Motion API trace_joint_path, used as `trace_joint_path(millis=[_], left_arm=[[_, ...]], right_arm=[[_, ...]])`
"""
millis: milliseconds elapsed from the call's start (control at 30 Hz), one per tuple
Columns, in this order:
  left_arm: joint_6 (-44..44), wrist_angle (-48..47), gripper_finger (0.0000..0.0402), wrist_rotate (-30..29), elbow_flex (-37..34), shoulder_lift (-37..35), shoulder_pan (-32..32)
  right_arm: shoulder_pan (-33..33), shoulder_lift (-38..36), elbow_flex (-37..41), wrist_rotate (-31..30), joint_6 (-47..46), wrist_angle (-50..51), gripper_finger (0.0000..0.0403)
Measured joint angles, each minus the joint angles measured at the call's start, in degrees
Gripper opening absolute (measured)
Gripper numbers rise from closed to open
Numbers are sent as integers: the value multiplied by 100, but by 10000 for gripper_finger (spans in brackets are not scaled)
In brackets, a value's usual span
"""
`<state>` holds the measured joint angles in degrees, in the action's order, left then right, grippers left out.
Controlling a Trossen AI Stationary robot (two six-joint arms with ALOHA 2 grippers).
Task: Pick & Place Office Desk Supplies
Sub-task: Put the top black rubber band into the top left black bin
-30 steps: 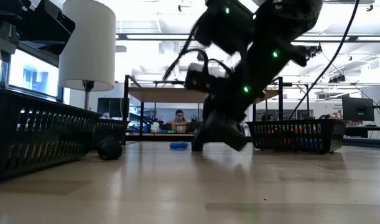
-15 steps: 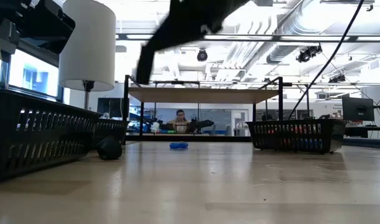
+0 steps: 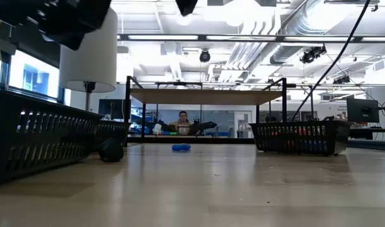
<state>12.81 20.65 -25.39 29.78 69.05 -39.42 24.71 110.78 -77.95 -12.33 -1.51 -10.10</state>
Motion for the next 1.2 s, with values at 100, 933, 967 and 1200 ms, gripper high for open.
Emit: trace_joint_path(millis=[100,933,967,1200], left_arm=[[-318,422,227,-2,0,286,93],[-1109,2529,160,4,4,1841,181],[-1103,2529,148,4,4,1841,181],[-918,2518,60,4,4,1841,164]], right_arm=[[-72,0,0,41,-184,22,3],[-118,0,0,52,-191,134,3],[-118,0,0,52,-192,153,3],[-187,0,0,90,-722,384,7]])
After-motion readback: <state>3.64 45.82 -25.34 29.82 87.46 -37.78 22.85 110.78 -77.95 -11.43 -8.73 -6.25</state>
